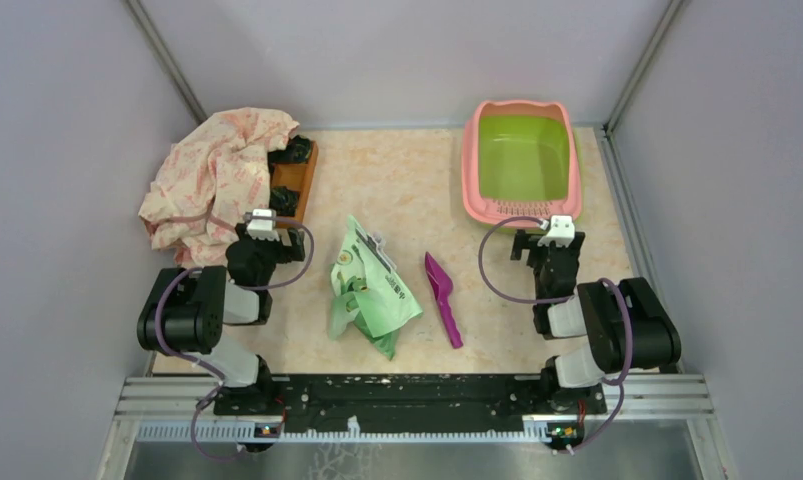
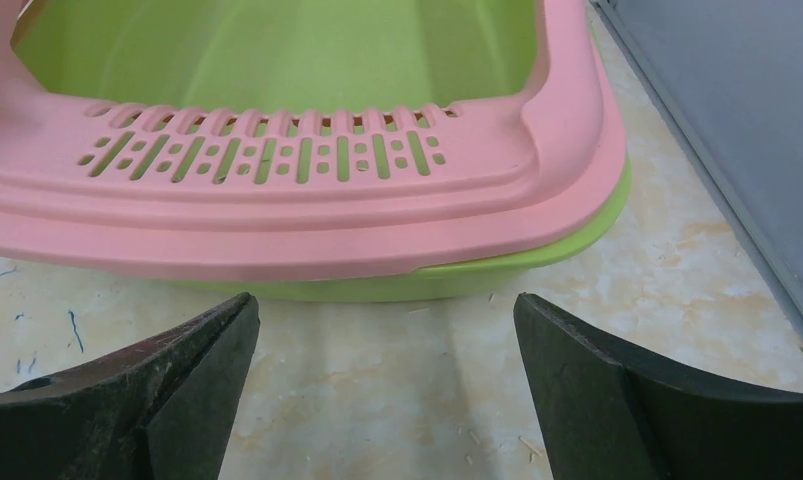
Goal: Fill the litter box with clean litter
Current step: Remove the clamp from the cat litter bag.
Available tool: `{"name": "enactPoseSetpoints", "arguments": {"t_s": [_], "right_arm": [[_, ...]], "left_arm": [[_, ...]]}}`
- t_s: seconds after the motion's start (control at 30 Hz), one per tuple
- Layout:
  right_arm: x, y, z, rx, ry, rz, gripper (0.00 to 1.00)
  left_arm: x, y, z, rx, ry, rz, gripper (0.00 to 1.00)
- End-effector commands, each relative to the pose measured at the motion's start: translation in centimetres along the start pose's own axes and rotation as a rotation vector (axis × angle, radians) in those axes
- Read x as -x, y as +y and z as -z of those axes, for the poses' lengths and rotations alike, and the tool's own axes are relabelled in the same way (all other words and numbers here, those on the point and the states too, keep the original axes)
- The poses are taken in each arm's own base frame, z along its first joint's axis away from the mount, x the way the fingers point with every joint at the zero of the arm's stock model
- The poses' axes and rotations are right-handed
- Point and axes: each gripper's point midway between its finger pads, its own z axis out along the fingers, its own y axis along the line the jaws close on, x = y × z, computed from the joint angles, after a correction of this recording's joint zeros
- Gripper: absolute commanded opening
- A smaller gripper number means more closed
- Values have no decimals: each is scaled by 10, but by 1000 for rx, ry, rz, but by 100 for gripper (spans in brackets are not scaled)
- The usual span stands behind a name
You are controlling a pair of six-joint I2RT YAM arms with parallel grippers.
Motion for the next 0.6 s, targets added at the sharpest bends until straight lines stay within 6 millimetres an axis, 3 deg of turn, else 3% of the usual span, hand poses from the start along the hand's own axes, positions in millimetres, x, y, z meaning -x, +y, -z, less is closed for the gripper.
{"name": "enactPoseSetpoints", "arguments": {"t_s": [0.0,0.57], "right_arm": [[22,0,-9,-1,-70,-27,98],[23,-1,-8,-6,-78,-29,98]], "left_arm": [[16,-2,-4,-10,-52,-18,99],[16,-3,-4,-20,-54,-22,99]]}}
